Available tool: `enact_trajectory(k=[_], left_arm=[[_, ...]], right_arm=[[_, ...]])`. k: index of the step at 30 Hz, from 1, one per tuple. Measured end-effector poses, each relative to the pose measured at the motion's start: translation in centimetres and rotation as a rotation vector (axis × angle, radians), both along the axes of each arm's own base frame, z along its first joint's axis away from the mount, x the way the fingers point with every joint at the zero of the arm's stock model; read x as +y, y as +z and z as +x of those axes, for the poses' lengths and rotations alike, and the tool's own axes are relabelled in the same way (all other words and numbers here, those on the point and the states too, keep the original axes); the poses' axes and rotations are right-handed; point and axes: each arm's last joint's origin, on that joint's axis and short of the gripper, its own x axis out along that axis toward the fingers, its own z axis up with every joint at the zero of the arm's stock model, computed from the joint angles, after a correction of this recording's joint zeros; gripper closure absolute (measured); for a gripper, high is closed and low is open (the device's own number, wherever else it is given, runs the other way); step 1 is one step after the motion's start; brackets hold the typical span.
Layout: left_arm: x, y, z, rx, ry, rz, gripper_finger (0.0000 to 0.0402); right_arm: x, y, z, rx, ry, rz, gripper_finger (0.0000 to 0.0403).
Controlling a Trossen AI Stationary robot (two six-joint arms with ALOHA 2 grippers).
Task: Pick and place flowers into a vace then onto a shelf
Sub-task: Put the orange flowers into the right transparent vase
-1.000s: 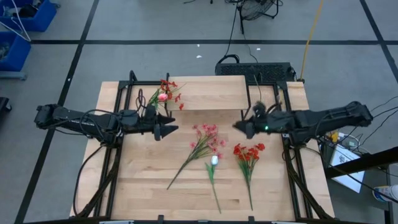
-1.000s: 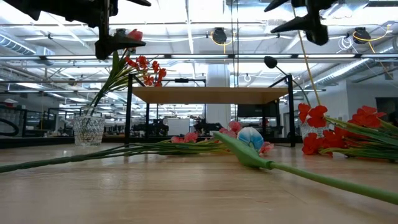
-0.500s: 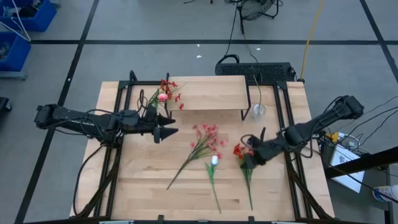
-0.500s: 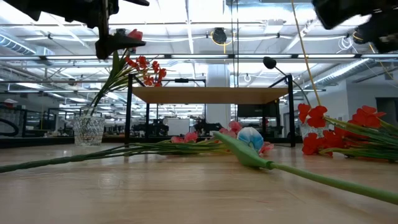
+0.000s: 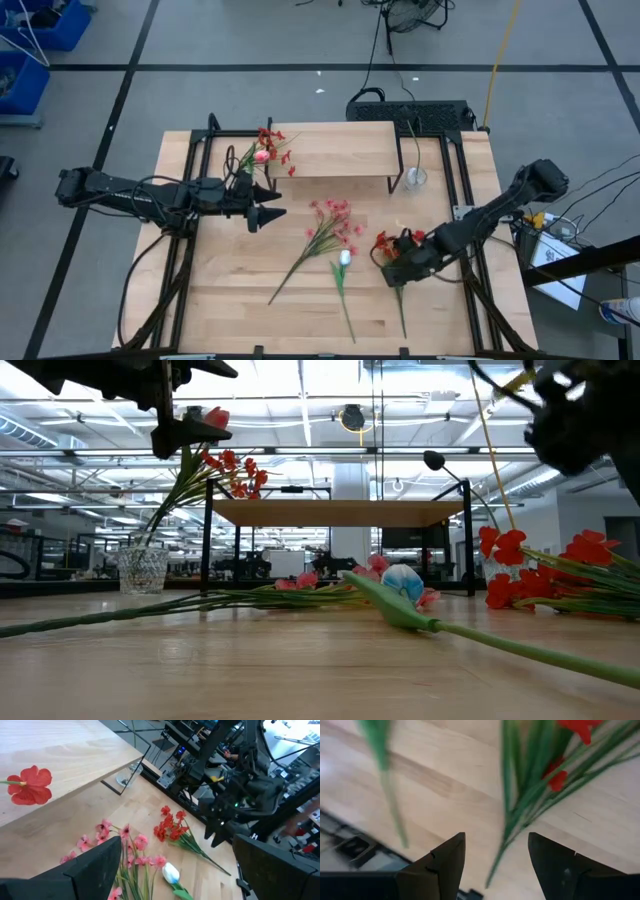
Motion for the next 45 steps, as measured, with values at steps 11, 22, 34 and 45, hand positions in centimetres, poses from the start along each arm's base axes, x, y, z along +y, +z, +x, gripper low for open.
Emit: enact_trajectory(k=[11,22,34,45], left_arm=[[0.0,0.0,0.0,0.001,-0.004,0.003,0.0016],[0.0,0.0,0.0,0.003,-0.004,0.002,0.0016],[0.0,0.0,0.0,0.004,-0.003,0.003,0.0016],[0.0,0.0,0.0,0.004,-0.003,0.0,0.0016]], right_arm=[[-0.3,-3.4,1.8,0.089,-0.029,-0.067,0.0193],[-0.7,-6.1,2.0,0.163,-0.021,-0.049,0.0211],[-2.0,-5.9,1.5,0.147,0.022,-0.059,0.037],[-2.4,-5.1,1.4,0.086,0.019,-0.115,0.0397]])
